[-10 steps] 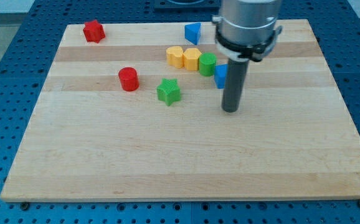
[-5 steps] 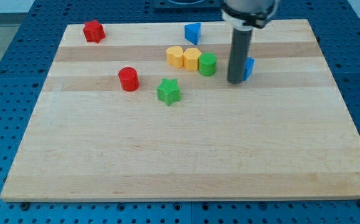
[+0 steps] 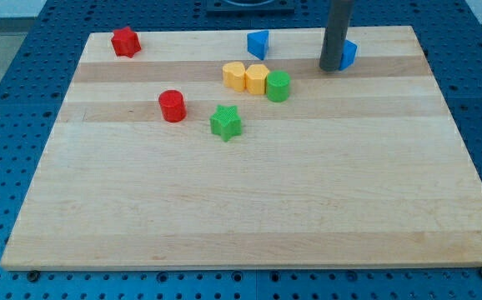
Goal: Place the blue cube horizontally to the blue triangle
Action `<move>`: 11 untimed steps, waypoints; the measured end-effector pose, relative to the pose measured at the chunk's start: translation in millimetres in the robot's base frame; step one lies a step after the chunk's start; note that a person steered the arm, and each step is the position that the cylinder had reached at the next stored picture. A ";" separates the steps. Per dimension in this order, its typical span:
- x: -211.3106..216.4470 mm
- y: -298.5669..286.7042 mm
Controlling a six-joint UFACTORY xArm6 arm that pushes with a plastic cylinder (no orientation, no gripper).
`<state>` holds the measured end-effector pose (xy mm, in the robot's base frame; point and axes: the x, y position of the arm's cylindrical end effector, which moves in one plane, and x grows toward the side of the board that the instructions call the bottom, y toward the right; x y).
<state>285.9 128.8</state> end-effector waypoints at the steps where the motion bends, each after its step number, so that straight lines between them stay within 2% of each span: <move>1: -6.0 -0.6; 2: -6.0 0.3; 4: -37.0 1.0; 6: -37.7 8.6; 8: -37.2 41.2; 11: -17.2 44.1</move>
<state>268.8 172.9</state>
